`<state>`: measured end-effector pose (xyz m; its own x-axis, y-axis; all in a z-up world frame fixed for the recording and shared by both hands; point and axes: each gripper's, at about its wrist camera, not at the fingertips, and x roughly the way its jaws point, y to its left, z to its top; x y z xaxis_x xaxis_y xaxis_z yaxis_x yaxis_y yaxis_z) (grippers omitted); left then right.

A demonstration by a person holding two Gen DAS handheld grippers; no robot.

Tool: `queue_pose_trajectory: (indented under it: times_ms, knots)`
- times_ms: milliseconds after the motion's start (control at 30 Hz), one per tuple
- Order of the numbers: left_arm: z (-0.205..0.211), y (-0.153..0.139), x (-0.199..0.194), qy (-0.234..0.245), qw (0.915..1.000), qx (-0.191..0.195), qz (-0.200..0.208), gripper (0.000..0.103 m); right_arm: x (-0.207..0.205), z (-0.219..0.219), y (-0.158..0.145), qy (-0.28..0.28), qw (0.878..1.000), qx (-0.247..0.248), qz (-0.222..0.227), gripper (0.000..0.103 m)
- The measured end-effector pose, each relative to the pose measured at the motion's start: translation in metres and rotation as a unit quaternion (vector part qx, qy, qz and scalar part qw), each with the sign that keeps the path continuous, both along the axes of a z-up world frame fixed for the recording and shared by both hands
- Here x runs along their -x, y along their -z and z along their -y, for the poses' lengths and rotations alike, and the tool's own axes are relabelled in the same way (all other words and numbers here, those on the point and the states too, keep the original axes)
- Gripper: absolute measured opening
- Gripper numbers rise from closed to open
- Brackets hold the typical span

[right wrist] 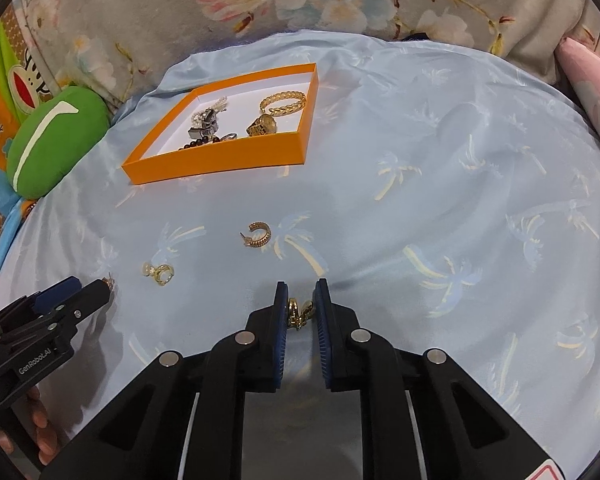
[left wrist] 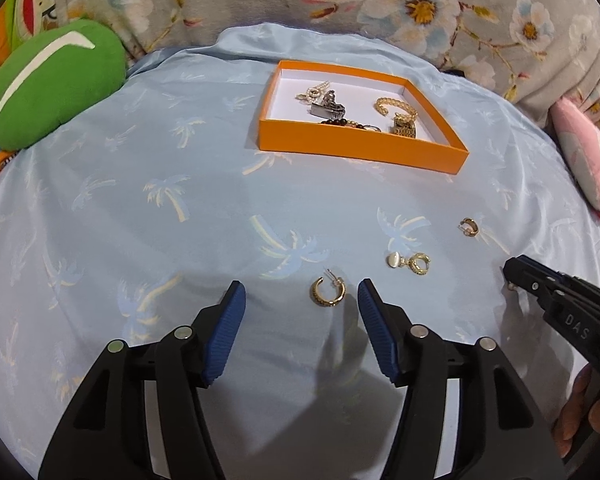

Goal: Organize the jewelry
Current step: 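Grasp the gold hoop earring with the left tool while the right tool grasps a gold drop earring, then carry both earrings into the orange box and open both tools to release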

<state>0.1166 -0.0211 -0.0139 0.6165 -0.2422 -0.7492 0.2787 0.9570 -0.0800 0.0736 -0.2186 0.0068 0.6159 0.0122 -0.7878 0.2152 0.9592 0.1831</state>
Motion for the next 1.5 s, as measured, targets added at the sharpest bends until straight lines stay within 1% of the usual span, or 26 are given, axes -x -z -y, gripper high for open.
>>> queue_pose_trajectory:
  times_ms: [67, 133, 200, 233, 267, 300, 333, 400, 467, 600, 633, 667, 733, 767, 800, 900, 1000, 1167, 1367, 1433, 1500]
  knots:
    - [0.005, 0.000, -0.001, 0.004, 1.0000, -0.004, 0.001, 0.051, 0.000, 0.000, 0.000, 0.000, 1.000, -0.002, 0.000, 0.013]
    - [0.010, 0.001, -0.001, 0.009, 0.9999, -0.010, 0.003, 0.042, 0.000, 0.000, 0.000, 0.000, 1.000, -0.001, 0.000, 0.013]
    - [0.014, 0.001, -0.001, 0.013, 0.9998, -0.016, 0.005, 0.028, 0.000, 0.000, 0.000, 0.000, 1.000, 0.000, 0.000, 0.014]
    - [0.015, 0.001, -0.002, 0.013, 0.9997, -0.018, 0.005, 0.019, 0.000, 0.000, 0.000, -0.001, 1.000, 0.000, 0.001, 0.015]
    - [0.016, 0.001, -0.002, 0.015, 0.9997, -0.018, 0.005, 0.016, 0.000, 0.000, 0.000, -0.002, 1.000, -0.001, 0.002, 0.016]
    - [0.016, 0.001, -0.002, 0.015, 0.9997, -0.016, 0.005, 0.016, 0.001, 0.000, -0.001, -0.001, 1.000, 0.000, 0.003, 0.021]
    - [0.016, 0.001, -0.001, 0.014, 0.9998, -0.014, 0.005, 0.016, 0.002, 0.000, -0.002, 0.001, 1.000, 0.002, 0.006, 0.031]
    - [0.011, 0.000, -0.002, 0.008, 1.0000, -0.002, 0.003, 0.016, 0.002, -0.001, -0.006, 0.001, 1.000, 0.001, 0.020, 0.043]
    - [0.006, 0.000, -0.003, -0.001, 1.0000, 0.009, 0.002, 0.016, -0.004, -0.004, -0.011, -0.005, 0.999, 0.014, 0.029, 0.044]
    - [0.002, 0.001, -0.004, -0.011, 0.9998, 0.015, 0.000, 0.016, -0.024, -0.015, -0.010, -0.029, 0.999, 0.032, 0.026, 0.044]
    - [0.001, 0.000, -0.004, -0.012, 0.9998, 0.016, 0.000, 0.016, -0.032, -0.017, -0.007, -0.036, 0.999, 0.029, 0.016, 0.043]
    - [0.001, 0.000, -0.004, -0.012, 0.9998, 0.017, 0.000, 0.016, -0.037, -0.018, -0.005, -0.042, 0.999, 0.022, 0.012, 0.042]
    - [0.001, 0.001, -0.005, -0.012, 0.9998, 0.017, 0.000, 0.016, -0.043, -0.019, -0.004, -0.045, 0.999, 0.024, 0.010, 0.040]
    - [0.001, 0.001, -0.005, -0.012, 0.9998, 0.017, 0.000, 0.016, -0.046, -0.019, -0.003, -0.046, 0.999, 0.025, 0.006, 0.038]
    - [0.001, 0.001, -0.005, -0.012, 0.9998, 0.017, 0.000, 0.016, -0.049, -0.019, 0.000, -0.046, 0.999, 0.024, -0.002, 0.033]
    - [0.001, 0.001, -0.005, -0.012, 0.9998, 0.018, 0.000, 0.016, -0.051, -0.019, 0.000, -0.043, 0.999, 0.028, -0.003, 0.027]
    - [0.001, 0.001, -0.005, -0.012, 0.9998, 0.017, 0.000, 0.016, -0.050, -0.020, 0.000, -0.042, 0.999, 0.033, -0.004, 0.016]
    - [0.001, 0.001, -0.005, -0.012, 0.9998, 0.018, 0.000, 0.016, -0.050, -0.020, 0.000, -0.041, 0.999, 0.032, -0.003, 0.016]
    - [0.001, -0.001, -0.003, -0.012, 0.9997, 0.020, 0.005, 0.016, -0.047, -0.018, -0.006, -0.041, 0.999, 0.023, 0.009, 0.016]
    - [0.001, -0.005, -0.004, -0.013, 0.9996, 0.019, 0.012, 0.016, -0.047, -0.016, -0.009, -0.043, 0.999, 0.015, 0.014, 0.016]
    - [-0.001, -0.014, -0.008, -0.013, 0.9994, 0.027, 0.019, 0.016, -0.049, -0.013, -0.016, -0.046, 0.999, 0.006, 0.020, 0.016]
